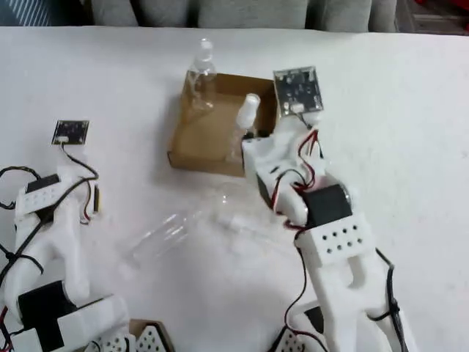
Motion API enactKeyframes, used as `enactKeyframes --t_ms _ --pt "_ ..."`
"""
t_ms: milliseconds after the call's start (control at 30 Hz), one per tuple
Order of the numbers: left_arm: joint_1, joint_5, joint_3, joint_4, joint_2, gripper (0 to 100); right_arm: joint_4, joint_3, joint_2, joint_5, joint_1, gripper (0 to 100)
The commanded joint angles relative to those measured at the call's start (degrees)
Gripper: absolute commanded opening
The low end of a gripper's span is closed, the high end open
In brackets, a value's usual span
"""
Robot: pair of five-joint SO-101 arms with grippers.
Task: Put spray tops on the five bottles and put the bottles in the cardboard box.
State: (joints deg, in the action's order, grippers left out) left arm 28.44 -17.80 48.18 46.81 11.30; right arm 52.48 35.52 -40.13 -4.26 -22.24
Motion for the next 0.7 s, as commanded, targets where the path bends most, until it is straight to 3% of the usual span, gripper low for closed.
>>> enactKeyframes --t_ms 0,300,400,567,667 --pt "-0.4 -0.6 -0.2 -1.4 2.0 6 -5.3 4.6 -1.8 0.5 0.5 4.0" --pt "-0.4 -0.6 -0.2 -1.4 2.0 6 -21.6 16.4 -1.6 0.6 2.5 4.3" --pt "-0.4 -0.6 -0.2 -1.4 2.0 6 -20.9 17.6 -1.9 0.8 2.4 7.6" --pt "-0.4 -0.6 -0.2 -1.4 2.0 6 -17.7 18.3 -1.9 0.9 -1.1 23.0" --pt "-0.4 -0.6 -0.2 -1.4 2.0 6 -17.5 18.3 -1.5 0.9 -4.3 24.6"
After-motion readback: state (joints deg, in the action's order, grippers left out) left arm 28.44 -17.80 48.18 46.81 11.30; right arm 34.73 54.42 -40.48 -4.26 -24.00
